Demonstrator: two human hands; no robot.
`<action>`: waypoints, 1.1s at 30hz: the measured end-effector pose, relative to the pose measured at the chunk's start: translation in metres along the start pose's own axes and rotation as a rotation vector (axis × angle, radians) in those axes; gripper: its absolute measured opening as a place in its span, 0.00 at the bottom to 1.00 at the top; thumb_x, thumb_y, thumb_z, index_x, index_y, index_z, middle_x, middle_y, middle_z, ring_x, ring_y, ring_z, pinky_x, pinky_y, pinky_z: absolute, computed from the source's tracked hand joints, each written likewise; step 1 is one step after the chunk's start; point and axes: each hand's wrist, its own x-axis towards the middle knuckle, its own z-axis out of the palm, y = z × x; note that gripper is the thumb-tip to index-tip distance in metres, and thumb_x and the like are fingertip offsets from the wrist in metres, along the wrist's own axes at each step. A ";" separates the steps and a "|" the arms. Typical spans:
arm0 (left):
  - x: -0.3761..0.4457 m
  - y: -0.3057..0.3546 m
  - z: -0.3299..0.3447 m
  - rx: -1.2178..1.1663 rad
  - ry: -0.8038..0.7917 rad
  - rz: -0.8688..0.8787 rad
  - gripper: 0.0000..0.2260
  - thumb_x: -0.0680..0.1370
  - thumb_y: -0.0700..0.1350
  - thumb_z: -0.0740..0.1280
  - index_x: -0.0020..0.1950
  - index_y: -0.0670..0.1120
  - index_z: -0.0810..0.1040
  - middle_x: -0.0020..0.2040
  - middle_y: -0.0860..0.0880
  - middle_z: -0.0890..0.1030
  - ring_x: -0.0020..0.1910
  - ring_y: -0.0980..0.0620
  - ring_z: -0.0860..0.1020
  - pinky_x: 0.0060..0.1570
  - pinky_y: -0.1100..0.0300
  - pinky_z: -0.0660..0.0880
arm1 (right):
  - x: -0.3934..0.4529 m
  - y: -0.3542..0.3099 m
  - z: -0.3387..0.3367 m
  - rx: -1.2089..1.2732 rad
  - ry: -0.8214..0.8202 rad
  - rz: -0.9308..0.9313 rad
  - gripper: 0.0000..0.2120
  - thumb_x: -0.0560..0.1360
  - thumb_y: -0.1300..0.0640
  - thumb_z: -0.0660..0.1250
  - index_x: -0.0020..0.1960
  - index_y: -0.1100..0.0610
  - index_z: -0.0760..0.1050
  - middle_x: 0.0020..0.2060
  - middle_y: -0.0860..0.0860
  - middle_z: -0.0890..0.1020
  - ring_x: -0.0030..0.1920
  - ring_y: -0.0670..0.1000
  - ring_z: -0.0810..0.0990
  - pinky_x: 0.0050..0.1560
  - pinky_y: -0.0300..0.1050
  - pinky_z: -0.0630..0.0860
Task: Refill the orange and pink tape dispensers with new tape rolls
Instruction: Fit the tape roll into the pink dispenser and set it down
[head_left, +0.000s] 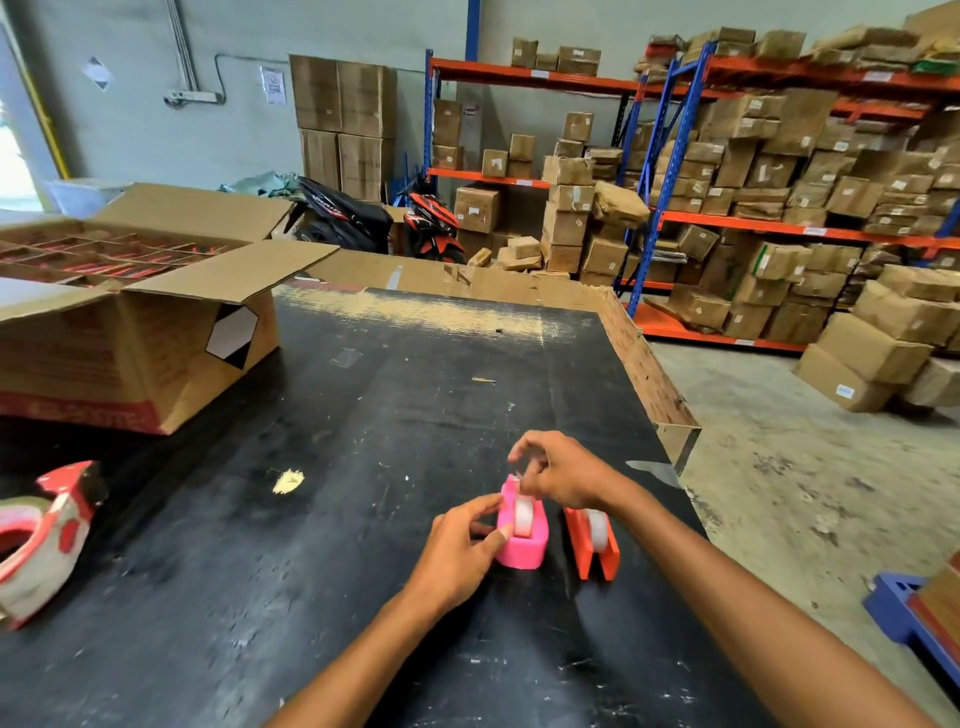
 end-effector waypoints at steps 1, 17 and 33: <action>0.000 0.000 0.000 0.010 -0.003 0.001 0.19 0.76 0.39 0.66 0.66 0.47 0.75 0.58 0.52 0.82 0.44 0.65 0.82 0.43 0.77 0.75 | 0.003 0.001 -0.003 -0.026 -0.031 -0.011 0.13 0.70 0.65 0.70 0.53 0.57 0.76 0.32 0.51 0.79 0.33 0.47 0.77 0.40 0.44 0.75; 0.011 -0.008 -0.007 0.291 -0.134 0.188 0.17 0.79 0.42 0.63 0.68 0.48 0.73 0.62 0.50 0.77 0.58 0.57 0.76 0.55 0.77 0.67 | 0.055 0.033 -0.022 0.043 -0.164 -0.065 0.03 0.69 0.64 0.74 0.43 0.64 0.84 0.26 0.51 0.82 0.26 0.45 0.79 0.37 0.45 0.80; 0.016 -0.006 -0.011 0.364 -0.185 0.183 0.17 0.79 0.48 0.63 0.68 0.50 0.73 0.62 0.52 0.76 0.61 0.59 0.75 0.63 0.69 0.67 | 0.091 0.050 -0.016 0.018 -0.455 0.054 0.06 0.72 0.66 0.69 0.42 0.58 0.84 0.29 0.48 0.84 0.32 0.46 0.81 0.33 0.34 0.80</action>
